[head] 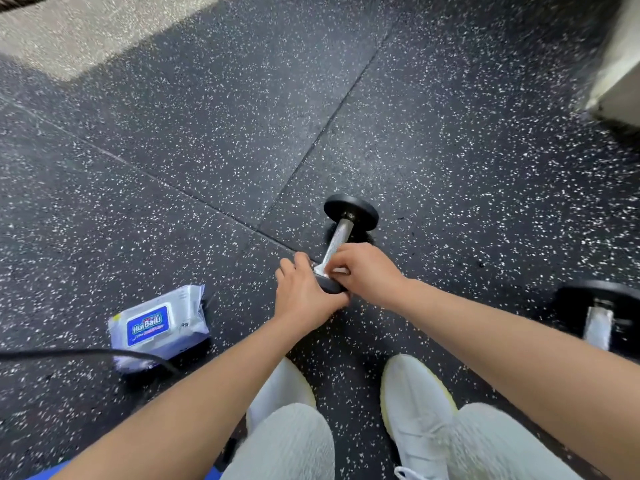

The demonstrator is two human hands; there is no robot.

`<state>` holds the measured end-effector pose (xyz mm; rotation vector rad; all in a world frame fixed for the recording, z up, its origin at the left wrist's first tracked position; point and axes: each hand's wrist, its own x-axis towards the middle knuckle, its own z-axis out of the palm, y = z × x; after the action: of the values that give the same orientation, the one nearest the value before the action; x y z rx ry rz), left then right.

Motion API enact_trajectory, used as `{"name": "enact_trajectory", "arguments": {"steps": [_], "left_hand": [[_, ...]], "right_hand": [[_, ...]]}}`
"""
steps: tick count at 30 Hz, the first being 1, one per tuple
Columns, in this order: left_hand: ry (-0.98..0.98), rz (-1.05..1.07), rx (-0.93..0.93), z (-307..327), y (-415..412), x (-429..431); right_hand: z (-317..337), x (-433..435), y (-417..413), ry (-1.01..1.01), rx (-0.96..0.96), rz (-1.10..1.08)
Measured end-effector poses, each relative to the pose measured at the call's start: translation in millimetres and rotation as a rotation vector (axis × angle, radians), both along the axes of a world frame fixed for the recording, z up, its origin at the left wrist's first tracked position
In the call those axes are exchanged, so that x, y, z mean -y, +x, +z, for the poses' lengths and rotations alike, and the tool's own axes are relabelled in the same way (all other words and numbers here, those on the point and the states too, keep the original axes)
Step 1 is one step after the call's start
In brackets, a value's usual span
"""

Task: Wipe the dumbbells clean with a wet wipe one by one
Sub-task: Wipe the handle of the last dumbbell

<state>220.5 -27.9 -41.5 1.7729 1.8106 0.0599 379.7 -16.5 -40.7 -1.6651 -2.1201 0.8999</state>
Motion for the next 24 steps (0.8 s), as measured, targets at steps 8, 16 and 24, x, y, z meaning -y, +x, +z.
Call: {"name": "enact_trajectory", "arguments": {"steps": [8, 16, 24], "left_hand": [[0.051, -0.121, -0.116, 4, -12, -8], [0.149, -0.16, -0.176, 5, -12, -3], [0.134, -0.205, -0.277, 10, -8, -2]], "right_hand": [[-5, -16, -11, 0.14, 0.049, -0.259], [-3, -3, -18, 0.061, -0.044, -0.028], [4, -29, 5, 0.166, 0.157, -0.199]]}}
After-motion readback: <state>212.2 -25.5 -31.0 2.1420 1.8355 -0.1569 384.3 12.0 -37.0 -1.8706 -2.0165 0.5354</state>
